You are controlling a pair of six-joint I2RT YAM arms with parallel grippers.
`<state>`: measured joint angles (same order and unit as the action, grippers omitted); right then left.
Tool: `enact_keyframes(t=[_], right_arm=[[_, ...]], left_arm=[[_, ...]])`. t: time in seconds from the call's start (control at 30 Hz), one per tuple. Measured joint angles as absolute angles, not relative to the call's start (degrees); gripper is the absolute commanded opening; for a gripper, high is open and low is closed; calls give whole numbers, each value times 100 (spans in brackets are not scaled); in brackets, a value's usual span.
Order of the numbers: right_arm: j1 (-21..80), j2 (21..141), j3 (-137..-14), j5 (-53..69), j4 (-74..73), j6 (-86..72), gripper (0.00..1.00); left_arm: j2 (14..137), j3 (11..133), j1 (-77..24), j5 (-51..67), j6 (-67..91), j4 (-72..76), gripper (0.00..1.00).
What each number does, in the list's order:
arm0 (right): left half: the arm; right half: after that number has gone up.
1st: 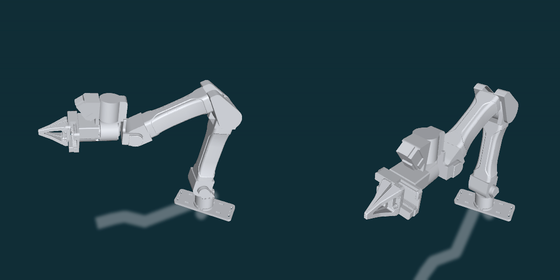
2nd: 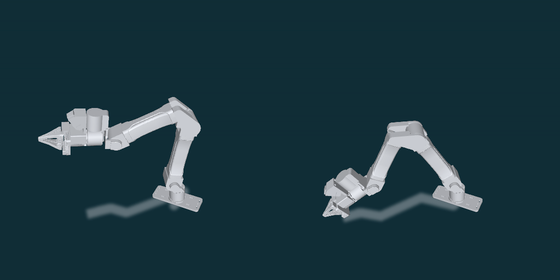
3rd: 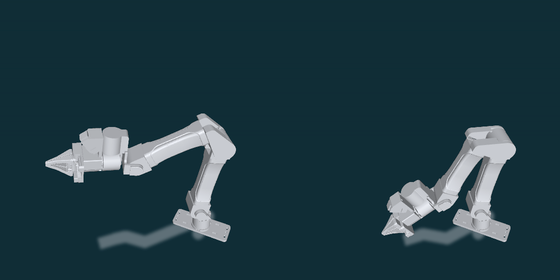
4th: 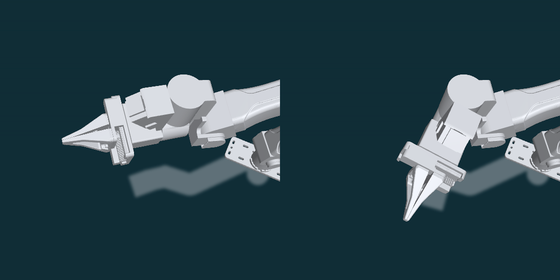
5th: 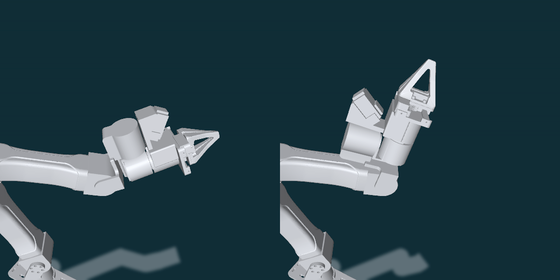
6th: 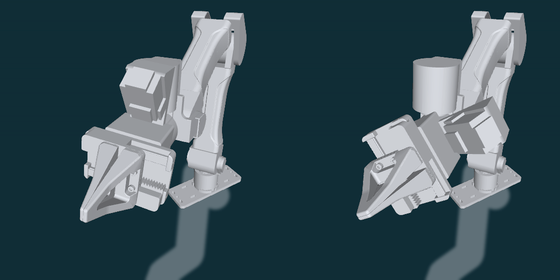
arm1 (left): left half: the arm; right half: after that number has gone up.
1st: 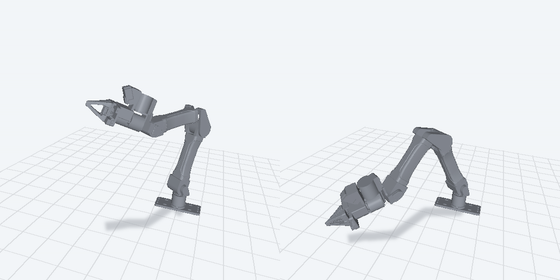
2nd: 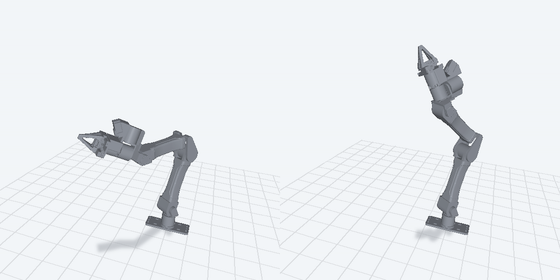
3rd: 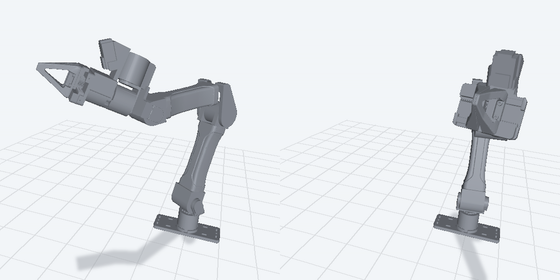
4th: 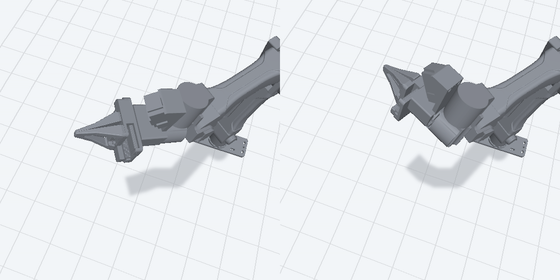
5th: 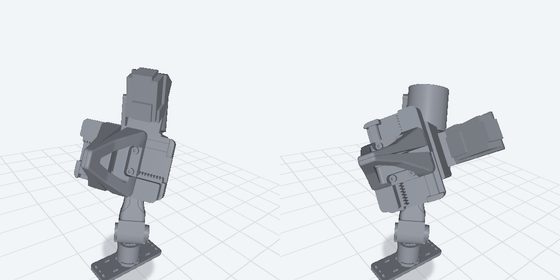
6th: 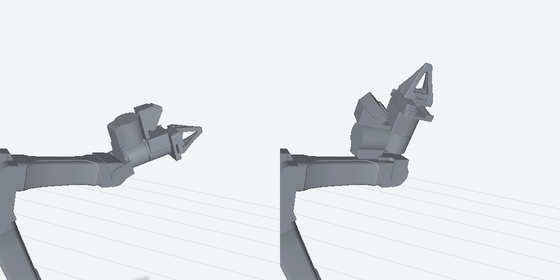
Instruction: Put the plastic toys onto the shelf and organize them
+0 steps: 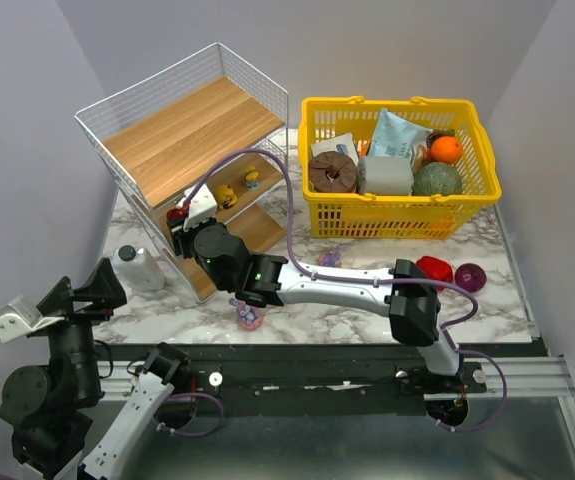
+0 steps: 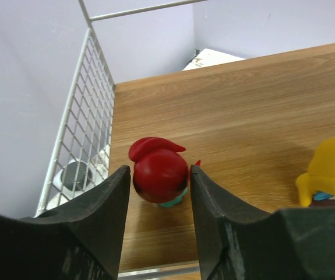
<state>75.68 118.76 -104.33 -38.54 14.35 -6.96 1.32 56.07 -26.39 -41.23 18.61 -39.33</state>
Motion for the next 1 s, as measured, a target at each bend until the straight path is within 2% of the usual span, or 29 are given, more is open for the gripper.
enact_keyframes(t=[0.13,0.17,0.27,0.67,1.0], right_arm=[[7581,11887,-10433,-3806,1441,-703,36],[7585,11887,-10429,-3800,1452,-707,31],[7588,11878,-10353,-3798,1538,-707,26],[7592,11072,-9354,-3577,1675,-504,24],[7592,9972,-8650,-2429,1374,-257,24]], left_arm=[[132,5625,-2639,-4123,1846,-3935,99],[132,5629,-2639,-4123,1844,-3935,99],[132,5651,-2655,-4123,1844,-3940,99],[132,5804,-2681,-3922,1844,-4029,99],[185,6112,-2714,-2661,1772,-4397,99]])
